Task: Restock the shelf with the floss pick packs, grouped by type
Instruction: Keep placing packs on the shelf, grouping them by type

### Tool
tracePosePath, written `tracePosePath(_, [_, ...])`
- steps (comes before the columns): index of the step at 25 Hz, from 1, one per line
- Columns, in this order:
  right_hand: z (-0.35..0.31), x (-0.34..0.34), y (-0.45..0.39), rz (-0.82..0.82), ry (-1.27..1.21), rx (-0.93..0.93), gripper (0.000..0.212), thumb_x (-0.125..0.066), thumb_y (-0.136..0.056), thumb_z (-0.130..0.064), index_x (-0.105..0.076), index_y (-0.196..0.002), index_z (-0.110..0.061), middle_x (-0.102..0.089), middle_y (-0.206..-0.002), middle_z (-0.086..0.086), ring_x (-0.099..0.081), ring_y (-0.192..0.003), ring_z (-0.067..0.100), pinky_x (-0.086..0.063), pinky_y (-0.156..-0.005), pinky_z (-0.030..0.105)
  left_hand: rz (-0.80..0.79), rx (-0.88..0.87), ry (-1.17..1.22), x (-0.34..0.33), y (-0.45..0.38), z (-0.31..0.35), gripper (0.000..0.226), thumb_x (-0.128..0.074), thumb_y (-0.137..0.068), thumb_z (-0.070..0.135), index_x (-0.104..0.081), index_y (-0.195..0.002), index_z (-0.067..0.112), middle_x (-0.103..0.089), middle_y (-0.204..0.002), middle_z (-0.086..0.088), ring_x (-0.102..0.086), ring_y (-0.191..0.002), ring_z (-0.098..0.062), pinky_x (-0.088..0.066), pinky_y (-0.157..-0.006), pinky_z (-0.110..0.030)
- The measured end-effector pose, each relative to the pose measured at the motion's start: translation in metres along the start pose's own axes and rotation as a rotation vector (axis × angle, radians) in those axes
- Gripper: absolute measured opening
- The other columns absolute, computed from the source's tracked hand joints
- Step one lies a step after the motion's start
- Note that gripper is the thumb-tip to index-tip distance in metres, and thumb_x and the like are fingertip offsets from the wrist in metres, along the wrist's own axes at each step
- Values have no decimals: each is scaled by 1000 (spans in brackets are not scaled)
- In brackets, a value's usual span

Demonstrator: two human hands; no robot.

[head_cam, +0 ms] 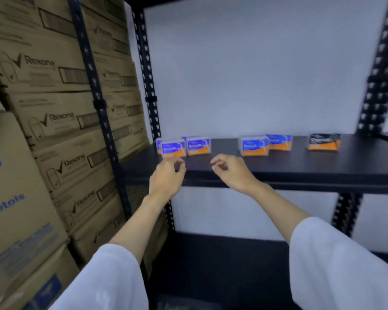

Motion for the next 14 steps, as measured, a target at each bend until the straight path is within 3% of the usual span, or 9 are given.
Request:
tracePosePath(3, [36,17,55,-70,101,-126,16,-55,-89,-23,-68,-97,-20,-69,-87,-2,-65,-86,17,-53,-84,36,-232,45,-61,-41,43,16,20,-49,-91,35,-65,-100,27,-64,-107,2,-59,-101,-26,-46,-87,-36])
tracePosePath(6, [88,22,106,-165,172,-257,17,-54,-88,-27,-68,-97,-24,-68,-98,1,-63,-93,20,-52,-89,40,-518,71,-110,-106,84,15,22,-50,-92,35,-65,-99,22,-62,-105,0,-58,-98,-24,-46,-87,-33])
tracePosePath(10, [178,-4,170,-408,296,-445,26,-55,-92,-32,-64,-113,-20,-57,-123,2,-57,-111,23,-46,-99,40,-857,117,-138,-210,146,-4,29,-54,-92,38,-68,-99,14,-66,-110,-4,-61,-104,-25,-47,-98,-40])
tracePosePath(14, [268,-45,224,-553,351,-598,26,-57,-90,-37,-63,-109,-22,-58,-122,1,-54,-113,25,-46,-95,42,-1066,171,-193,-302,209,-42,31,-54,-92,43,-68,-98,16,-65,-117,-2,-60,-110,-25,-46,-100,-41])
Point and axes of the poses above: each hand's wrist, its own y-axis away from the middle knuckle, its own x-axis out of the back of the hand, z = x × y, the point moved 9 cm from there along -y, towards the middle knuckle
